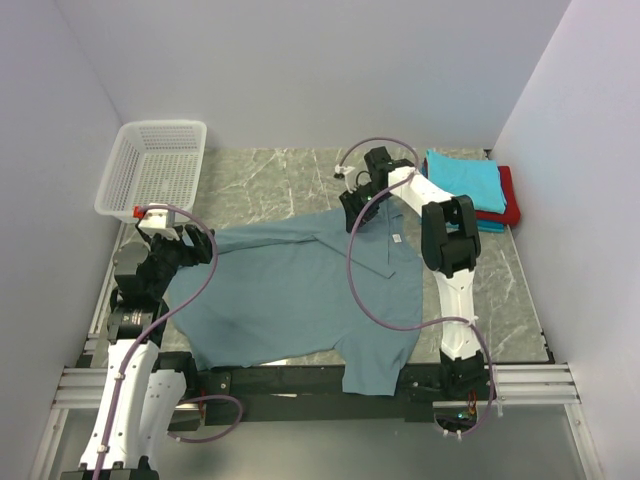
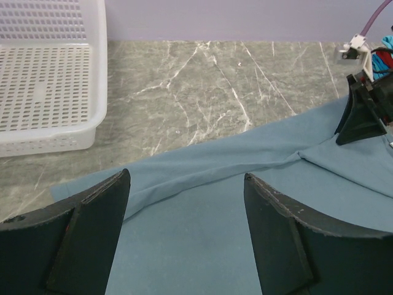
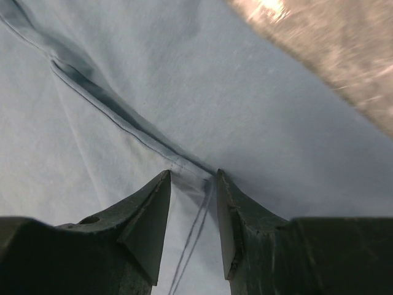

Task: Fold and stack the t-shirts
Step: Fold the tshirt

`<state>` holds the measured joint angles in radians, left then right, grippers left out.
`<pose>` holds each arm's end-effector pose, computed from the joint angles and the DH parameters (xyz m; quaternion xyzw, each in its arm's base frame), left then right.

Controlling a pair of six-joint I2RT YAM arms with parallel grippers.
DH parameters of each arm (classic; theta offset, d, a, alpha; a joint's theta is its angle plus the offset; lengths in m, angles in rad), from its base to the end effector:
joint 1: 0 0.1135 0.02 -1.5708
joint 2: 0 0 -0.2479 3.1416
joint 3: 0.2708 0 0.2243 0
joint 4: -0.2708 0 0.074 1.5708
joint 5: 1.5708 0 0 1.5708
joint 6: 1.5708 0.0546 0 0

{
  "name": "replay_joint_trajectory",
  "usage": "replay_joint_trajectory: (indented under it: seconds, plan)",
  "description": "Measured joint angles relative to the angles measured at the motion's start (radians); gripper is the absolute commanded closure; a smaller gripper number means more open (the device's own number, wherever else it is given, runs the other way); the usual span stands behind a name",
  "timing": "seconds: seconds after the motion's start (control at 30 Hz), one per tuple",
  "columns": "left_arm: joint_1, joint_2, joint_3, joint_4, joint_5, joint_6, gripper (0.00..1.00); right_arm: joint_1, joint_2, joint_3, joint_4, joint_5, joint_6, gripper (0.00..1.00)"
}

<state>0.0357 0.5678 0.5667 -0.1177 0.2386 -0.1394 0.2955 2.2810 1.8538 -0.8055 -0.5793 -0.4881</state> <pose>0.1537 -0.0074 0.2915 0.0138 0.7466 -0.1230 0.6537 0.4150 0.1576 0.1536 -0.4051 0.8548 0.2647 0.1876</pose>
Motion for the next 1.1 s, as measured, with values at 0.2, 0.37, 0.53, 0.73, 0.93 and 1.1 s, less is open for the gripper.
replay_joint_trajectory:
  seconds: [0.2,0.37,0.53,0.73,0.93,1.1]
  plan:
    - [0.000,0.010,0.000,0.000,0.000,0.000,0.20,0.010,0.013,0.002,-0.025,0.009,-0.007,0.67]
    - [0.000,0.011,0.000,0.000,0.000,0.000,0.20,0.010,0.009,-0.008,-0.019,0.012,-0.012,0.86]
    - [-0.001,0.013,0.000,0.000,0.000,0.000,0.20,0.010,-0.031,-0.070,0.010,0.016,-0.015,0.95]
    - [-0.001,0.013,0.000,0.000,0.001,0.000,0.20,0.010,-0.131,-0.142,0.033,0.019,-0.015,0.98]
    - [-0.001,0.021,0.000,0.000,0.002,0.000,0.20,0.010,-0.200,-0.205,0.070,0.022,-0.016,0.99]
    - [-0.001,0.026,0.000,0.000,0.002,0.000,0.20,0.010,-0.228,-0.270,0.085,0.030,-0.020,1.00]
